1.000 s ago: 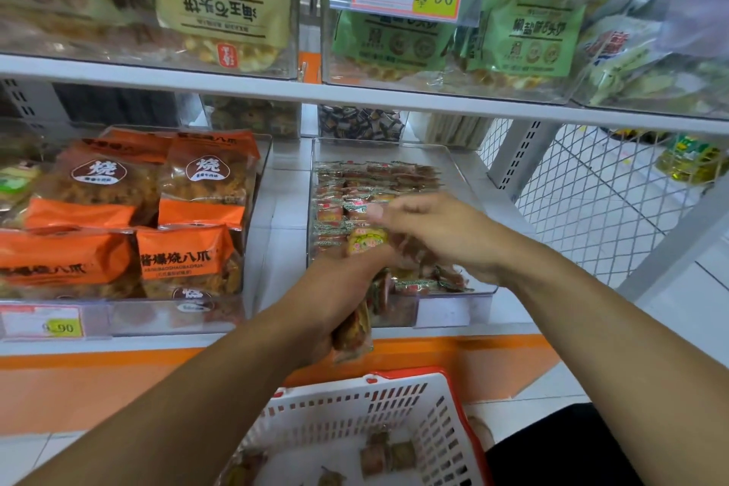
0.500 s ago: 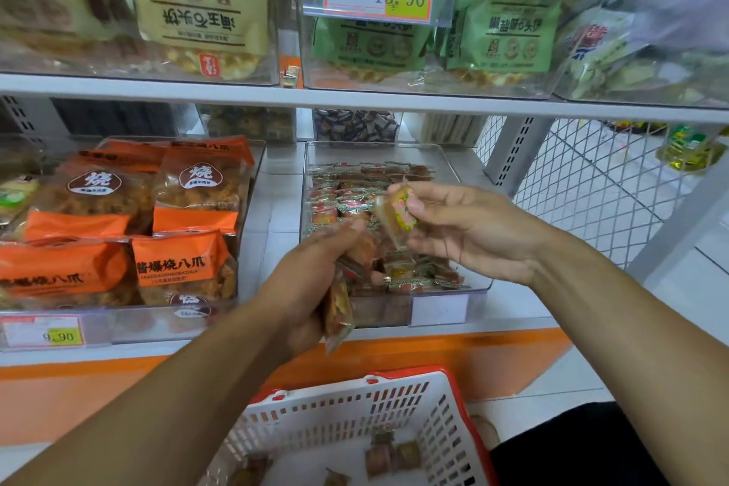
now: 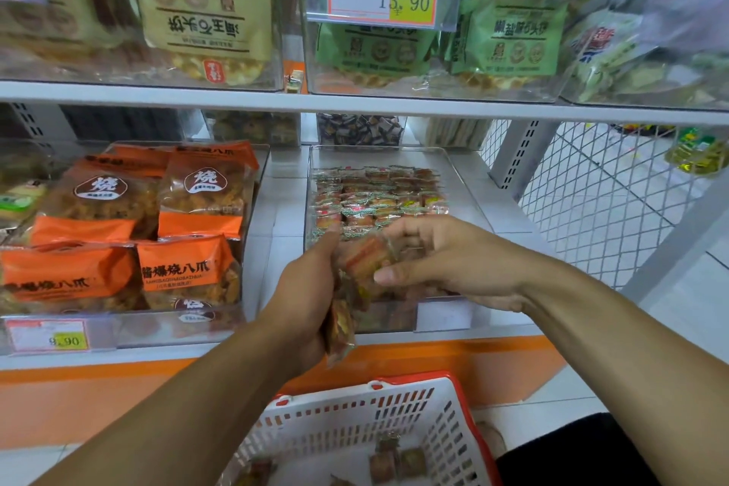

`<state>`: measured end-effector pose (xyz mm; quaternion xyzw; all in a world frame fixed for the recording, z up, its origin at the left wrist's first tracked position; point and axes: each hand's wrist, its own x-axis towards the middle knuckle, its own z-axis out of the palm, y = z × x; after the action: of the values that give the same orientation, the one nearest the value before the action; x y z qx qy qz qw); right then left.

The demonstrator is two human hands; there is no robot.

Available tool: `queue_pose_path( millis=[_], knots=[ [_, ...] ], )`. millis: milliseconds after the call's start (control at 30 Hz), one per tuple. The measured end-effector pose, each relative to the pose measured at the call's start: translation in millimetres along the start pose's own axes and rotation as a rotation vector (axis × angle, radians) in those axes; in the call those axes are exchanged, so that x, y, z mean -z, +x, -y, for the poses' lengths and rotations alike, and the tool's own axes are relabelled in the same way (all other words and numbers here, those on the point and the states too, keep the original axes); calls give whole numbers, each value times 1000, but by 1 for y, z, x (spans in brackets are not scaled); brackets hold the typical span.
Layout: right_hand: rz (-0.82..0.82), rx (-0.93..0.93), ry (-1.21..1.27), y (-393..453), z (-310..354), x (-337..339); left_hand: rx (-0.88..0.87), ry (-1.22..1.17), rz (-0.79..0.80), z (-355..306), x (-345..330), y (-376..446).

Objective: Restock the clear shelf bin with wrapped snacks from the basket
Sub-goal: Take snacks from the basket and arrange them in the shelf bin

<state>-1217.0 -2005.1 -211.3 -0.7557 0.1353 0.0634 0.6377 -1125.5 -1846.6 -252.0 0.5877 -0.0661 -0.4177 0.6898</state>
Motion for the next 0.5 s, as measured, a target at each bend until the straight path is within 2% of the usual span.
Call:
queue_pose_path(
  millis=[67,100,167,200,267,367,500],
  knots=[
    [-123,72,-2,-1,8,12,-3,-11,-45,1,1,2],
    [-254,108,-81,0,10,20,-3,-9,-62,1,2,2],
    [-591,116,-501,8,8,39,8,-5,-73,3,1,4],
    [-688,79,-722,14,4,47,20,1,-69,3,0,3],
    [-677,-41,-929,29,-7,55,42,16,-54,3,-2,2],
    [-600,-119,-1026,56,-30,56,56,32,-47,4,-3,2],
    [-632,-110,-827,82,-48,57,67,14,-42,5,-3,3]
  ],
)
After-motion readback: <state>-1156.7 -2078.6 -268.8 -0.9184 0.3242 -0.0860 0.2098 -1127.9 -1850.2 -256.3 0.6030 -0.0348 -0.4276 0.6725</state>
